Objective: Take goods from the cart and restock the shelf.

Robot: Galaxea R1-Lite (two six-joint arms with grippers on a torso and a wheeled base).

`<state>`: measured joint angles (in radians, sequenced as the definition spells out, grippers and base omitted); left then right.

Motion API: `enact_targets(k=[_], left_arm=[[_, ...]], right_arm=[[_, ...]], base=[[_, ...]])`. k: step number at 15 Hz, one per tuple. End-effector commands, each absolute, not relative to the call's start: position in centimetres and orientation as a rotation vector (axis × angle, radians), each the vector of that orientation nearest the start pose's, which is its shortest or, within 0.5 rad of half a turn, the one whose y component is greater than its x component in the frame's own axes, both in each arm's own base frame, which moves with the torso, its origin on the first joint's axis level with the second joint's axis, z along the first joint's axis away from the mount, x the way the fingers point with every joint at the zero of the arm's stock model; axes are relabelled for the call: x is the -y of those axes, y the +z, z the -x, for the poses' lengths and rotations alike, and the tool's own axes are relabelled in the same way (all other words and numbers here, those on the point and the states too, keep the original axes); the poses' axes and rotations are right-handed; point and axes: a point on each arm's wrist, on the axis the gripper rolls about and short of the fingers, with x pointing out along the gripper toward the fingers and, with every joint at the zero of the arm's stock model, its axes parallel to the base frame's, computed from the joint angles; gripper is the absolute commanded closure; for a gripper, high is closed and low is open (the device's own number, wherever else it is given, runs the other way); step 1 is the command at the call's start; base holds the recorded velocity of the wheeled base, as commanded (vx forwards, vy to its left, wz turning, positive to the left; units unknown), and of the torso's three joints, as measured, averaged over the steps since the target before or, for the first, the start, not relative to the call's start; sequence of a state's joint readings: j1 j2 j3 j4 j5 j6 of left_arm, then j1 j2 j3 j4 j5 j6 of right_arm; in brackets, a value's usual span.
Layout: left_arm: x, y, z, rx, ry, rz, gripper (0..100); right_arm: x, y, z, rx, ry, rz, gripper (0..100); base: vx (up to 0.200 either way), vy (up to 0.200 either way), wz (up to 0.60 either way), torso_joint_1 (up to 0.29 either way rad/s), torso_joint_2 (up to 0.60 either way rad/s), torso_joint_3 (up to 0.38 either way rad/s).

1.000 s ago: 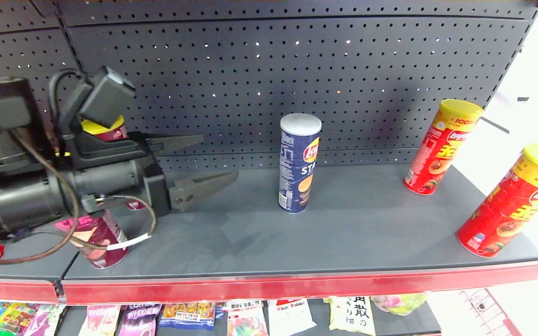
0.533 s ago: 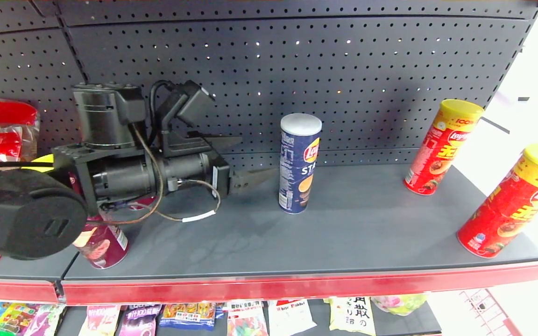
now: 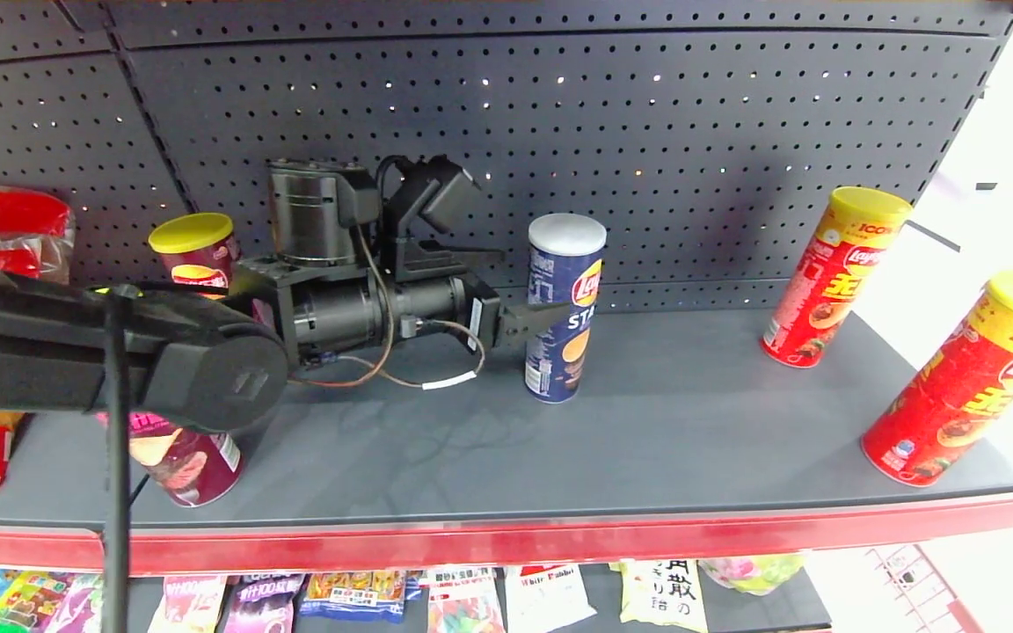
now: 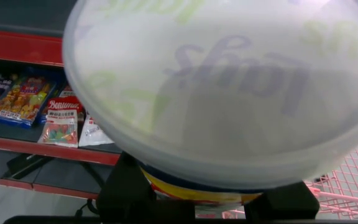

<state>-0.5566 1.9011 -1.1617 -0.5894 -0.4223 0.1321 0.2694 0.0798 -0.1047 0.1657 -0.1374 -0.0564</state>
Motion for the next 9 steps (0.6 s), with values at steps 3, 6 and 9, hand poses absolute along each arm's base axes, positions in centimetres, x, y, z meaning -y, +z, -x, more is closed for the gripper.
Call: enact_targets(k=[3,6,9], left_arm=[[22.4,19.8,-33.7,-0.082,-0.978,-0.133,0],[23.7,19.6,-34.6,-0.077,-0.976,-0.136,0],[24.0,19.0,-35.0,-0.087,-0.978,-0.158,0]], right_arm=[[1.0,8.9,2.3,-0.138,0.136,0.086,100],[1.0,8.9,2.3,-0.138,0.135,0.083,100],[1.0,8.9,2.3,-0.138,0.134,0.077,100]], base=[[0.000,0.000,0.00,0.000,0.00,0.000],[0.000,0.000,0.00,0.000,0.00,0.000],[0.000,0.000,0.00,0.000,0.00,0.000]])
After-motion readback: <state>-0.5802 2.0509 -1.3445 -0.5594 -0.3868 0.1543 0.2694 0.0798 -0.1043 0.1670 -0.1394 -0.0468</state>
